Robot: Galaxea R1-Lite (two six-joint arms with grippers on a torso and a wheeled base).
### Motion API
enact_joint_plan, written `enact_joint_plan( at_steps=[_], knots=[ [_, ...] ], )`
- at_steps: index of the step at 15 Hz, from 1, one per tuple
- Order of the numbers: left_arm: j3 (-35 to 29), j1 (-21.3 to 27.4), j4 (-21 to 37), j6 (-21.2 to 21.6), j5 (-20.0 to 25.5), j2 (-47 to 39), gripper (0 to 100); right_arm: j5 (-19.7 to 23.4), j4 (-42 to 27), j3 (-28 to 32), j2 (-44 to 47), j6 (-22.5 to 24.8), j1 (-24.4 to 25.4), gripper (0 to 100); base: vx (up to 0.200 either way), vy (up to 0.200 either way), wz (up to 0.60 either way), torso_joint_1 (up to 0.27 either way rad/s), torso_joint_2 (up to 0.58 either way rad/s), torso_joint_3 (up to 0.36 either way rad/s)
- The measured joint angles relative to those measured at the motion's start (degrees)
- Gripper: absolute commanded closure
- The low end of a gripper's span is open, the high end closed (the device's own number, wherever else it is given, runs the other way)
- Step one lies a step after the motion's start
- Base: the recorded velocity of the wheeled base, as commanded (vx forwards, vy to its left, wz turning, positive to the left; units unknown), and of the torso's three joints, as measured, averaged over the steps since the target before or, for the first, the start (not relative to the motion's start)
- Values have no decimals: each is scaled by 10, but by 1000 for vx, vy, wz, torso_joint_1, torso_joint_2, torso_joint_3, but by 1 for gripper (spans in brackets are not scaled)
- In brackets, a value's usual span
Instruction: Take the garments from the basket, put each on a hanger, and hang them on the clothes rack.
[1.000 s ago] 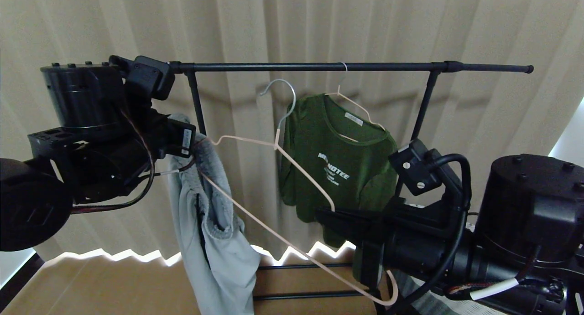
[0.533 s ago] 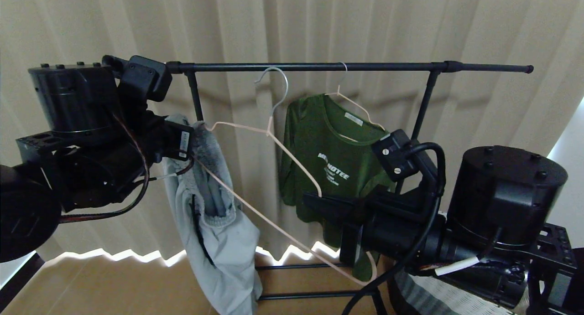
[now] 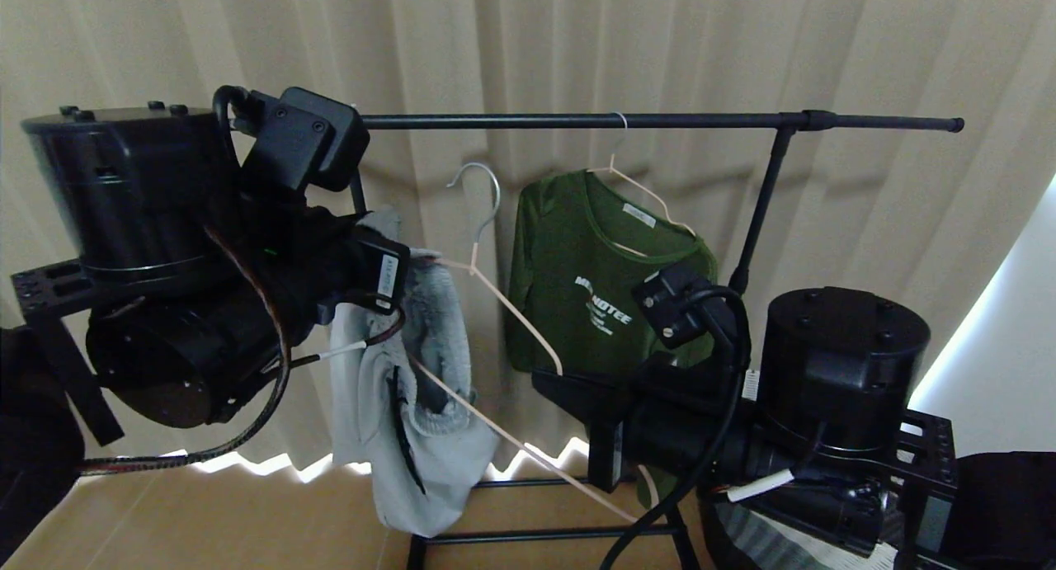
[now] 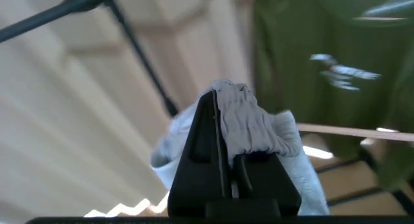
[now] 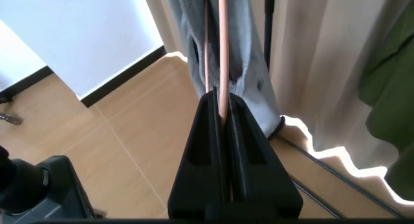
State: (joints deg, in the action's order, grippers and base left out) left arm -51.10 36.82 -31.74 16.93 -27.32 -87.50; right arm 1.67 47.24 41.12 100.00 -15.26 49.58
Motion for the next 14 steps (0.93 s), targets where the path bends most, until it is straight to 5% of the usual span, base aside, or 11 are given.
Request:
enact_joint_plan(
  at_steps=[14],
  knots=[
    [28,97,0,0,3,43,100,-1,100,-42,-1,5,-10,100,0,0,0,0,0,0]
  ],
)
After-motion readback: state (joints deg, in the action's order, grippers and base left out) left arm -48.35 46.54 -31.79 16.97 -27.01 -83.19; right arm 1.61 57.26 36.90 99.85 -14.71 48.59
